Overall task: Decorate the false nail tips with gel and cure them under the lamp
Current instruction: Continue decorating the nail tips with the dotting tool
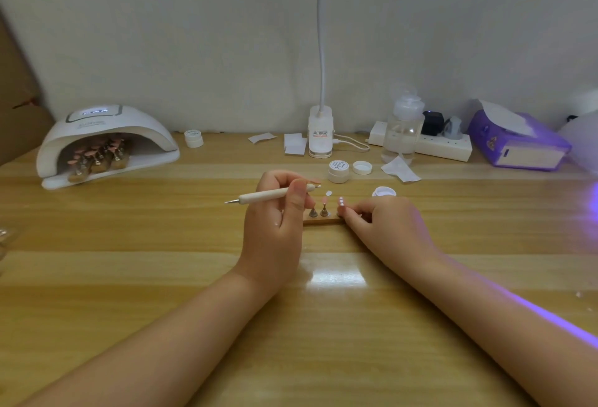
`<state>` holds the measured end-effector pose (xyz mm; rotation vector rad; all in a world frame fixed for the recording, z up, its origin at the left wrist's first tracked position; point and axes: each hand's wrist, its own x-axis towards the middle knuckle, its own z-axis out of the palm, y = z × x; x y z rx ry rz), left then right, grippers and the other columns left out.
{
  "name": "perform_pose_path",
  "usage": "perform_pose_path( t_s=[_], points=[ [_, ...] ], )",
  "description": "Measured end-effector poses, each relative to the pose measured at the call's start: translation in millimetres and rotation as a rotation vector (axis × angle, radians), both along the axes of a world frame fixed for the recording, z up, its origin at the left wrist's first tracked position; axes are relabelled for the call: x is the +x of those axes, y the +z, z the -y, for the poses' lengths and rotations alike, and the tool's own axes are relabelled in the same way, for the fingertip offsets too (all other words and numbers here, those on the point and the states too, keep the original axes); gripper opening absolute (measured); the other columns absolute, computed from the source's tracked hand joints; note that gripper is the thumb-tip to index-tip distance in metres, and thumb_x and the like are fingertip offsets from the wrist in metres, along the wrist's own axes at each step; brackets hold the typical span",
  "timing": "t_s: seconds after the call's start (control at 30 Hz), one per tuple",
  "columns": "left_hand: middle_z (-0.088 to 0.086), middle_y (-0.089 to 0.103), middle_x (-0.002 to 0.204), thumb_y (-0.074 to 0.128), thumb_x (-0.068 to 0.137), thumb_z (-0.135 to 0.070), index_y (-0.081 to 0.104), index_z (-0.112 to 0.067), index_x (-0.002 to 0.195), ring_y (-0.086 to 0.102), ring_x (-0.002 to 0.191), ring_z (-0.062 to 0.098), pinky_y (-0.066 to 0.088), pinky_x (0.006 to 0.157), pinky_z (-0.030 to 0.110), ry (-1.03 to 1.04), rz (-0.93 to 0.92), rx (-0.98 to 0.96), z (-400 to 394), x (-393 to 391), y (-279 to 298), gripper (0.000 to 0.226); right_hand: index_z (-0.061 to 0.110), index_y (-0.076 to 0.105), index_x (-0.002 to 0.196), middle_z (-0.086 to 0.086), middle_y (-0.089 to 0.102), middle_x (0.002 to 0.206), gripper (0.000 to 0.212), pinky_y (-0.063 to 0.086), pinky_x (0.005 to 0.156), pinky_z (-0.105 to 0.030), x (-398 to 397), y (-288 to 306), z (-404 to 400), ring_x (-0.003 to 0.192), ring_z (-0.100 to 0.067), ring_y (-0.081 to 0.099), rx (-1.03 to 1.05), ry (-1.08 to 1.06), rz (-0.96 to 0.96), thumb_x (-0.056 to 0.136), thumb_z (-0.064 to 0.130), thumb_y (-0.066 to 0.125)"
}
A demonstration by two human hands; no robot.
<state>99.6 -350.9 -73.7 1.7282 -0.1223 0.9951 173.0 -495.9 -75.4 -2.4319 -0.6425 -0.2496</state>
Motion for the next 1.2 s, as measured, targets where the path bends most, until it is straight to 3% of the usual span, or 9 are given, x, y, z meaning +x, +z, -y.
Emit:
perform_pose_path(
  t_s=[0.17,0.4,0.57,0.67,0.73,0.83,0.97,1.2],
  points=[
    [-0.012,0.064,0.074,0.044,0.096,-0.027,0.051,-0.031,0.087,0.06,0.067,0.003,0.047,0.065,0.015,0.0,-0.006,0.017,1,0,-1,0.012,0.017,0.072,0.078,0.0,0.057,0.059,0.033,0.032,0.053,-0.029,0,0,0,0.063,-0.015,0.051,-0.006,-0.005,0.027,0.093,0.039,0.053],
    [-0.014,0.064,0.072,0.044,0.096,-0.027,0.051,-0.032,0.087,0.061,0.066,0.003,0.047,0.063,0.014,-0.004,0.001,0.006,-1,0,-1,0.012,0.018,0.069,0.097,0.009,0.053,0.06,0.032,0.039,0.057,-0.026,6,-4,1,0.065,-0.01,0.052,-0.022,0.018,0.068,0.085,0.046,0.06],
    [-0.013,0.065,0.073,0.044,0.095,-0.026,0.052,-0.034,0.087,0.06,0.066,0.003,0.049,0.064,0.017,-0.026,0.006,-0.023,-1,-1,0,0.014,0.028,0.068,0.104,0.012,0.045,0.058,0.027,0.027,0.05,-0.02,12,-2,5,0.058,0.0,0.042,-0.092,0.112,0.034,0.088,0.046,0.057],
    [-0.012,0.065,0.072,0.045,0.095,-0.027,0.053,-0.033,0.086,0.06,0.064,0.008,0.047,0.061,0.015,-0.027,0.007,-0.028,-2,-1,1,0.014,0.03,0.068,0.105,0.014,0.046,0.062,0.025,0.032,0.054,-0.024,13,0,9,0.061,-0.001,0.042,-0.106,0.14,0.029,0.089,0.045,0.056],
    [-0.01,0.065,0.072,0.045,0.095,-0.027,0.053,-0.032,0.086,0.06,0.064,0.014,0.047,0.059,0.016,-0.03,0.003,-0.042,-2,-1,1,0.013,0.03,0.069,0.104,0.013,0.052,0.067,0.025,0.037,0.057,-0.027,12,3,12,0.067,-0.005,0.047,-0.146,0.15,0.046,0.091,0.044,0.054],
    [-0.011,0.065,0.074,0.045,0.095,-0.026,0.053,-0.029,0.087,0.061,0.066,0.005,0.048,0.062,0.016,-0.037,0.006,-0.047,-3,-1,1,0.012,0.031,0.066,0.107,0.005,0.063,0.092,0.028,0.046,0.067,-0.031,12,8,16,0.087,-0.015,0.057,-0.267,0.137,0.109,0.094,0.046,0.047],
    [-0.014,0.066,0.075,0.046,0.094,-0.03,0.053,-0.027,0.088,0.062,0.07,0.001,0.049,0.066,0.017,-0.053,0.007,-0.042,-2,0,0,0.009,0.03,0.061,0.113,0.005,0.061,0.1,0.033,0.042,0.063,-0.031,14,12,21,0.095,-0.017,0.056,-0.416,0.121,0.195,0.096,0.048,0.039],
    [-0.012,0.065,0.074,0.045,0.091,-0.039,0.053,-0.028,0.088,0.061,0.07,0.003,0.048,0.067,0.018,-0.058,0.021,-0.047,-3,1,-2,0.014,0.021,0.061,0.082,0.006,0.056,0.075,0.049,0.031,0.05,-0.026,16,35,28,0.073,-0.017,0.053,-0.675,0.093,0.339,0.088,0.064,0.038]
  ],
)
